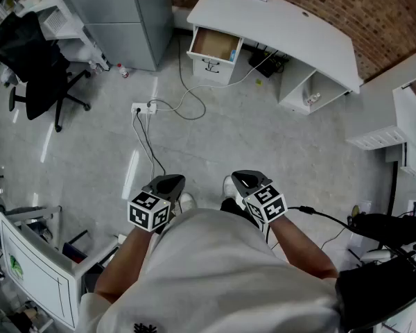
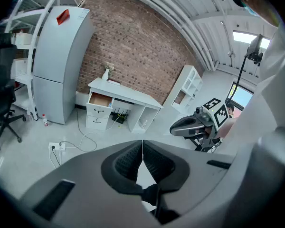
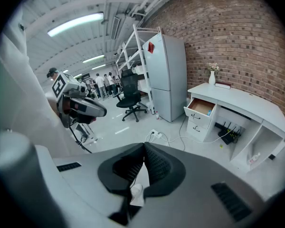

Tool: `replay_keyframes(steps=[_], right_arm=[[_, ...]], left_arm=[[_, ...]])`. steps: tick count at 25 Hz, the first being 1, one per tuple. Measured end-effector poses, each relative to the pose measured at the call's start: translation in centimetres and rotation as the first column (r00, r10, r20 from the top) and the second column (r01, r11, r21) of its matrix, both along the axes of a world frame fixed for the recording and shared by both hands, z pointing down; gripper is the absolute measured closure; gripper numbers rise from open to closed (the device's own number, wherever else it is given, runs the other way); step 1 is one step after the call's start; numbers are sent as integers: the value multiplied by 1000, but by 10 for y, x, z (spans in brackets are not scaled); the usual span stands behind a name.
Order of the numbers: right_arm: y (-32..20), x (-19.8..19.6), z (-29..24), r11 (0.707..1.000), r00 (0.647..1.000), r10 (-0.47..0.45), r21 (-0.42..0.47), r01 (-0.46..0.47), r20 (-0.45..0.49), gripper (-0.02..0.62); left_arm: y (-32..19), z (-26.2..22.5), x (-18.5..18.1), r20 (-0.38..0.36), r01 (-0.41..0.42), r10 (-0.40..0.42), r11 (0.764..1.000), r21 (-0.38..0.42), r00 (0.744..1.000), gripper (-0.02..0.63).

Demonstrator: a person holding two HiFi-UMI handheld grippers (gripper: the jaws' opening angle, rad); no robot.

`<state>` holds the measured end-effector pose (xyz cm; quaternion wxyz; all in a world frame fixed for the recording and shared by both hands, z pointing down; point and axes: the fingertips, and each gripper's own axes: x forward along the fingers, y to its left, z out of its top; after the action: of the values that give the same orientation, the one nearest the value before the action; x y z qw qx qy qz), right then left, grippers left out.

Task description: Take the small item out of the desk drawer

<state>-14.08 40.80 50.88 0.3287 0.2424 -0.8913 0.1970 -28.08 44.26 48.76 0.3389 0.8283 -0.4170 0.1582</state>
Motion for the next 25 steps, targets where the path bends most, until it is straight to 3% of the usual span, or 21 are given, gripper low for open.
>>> replay_keyframes(steps=[7,13,17,23,25], right_arm=[[14,-18,14,997,997,77,-1,-78,-7,566],[-1,15,14,989,989,146,-18,-147,-17,566],[-53,34,16,989,989,149,-19,-149,12,566],[-169,93,4,990,989,134,25,-136,60,561],[-212,117,5,989,987,144,27,-146,68,509]], left_arm=[[14,40,-28,25,-83,83,996,-36,996,583],[-17,44,4,28,-159,160,987,-32,987,582],[-72,34,37,60,-185,184,983,8,981,582],[-176,19,99,124,-156,155,988,0,980,581],[-220,18,119,150,-158,156,987,2,976,581]])
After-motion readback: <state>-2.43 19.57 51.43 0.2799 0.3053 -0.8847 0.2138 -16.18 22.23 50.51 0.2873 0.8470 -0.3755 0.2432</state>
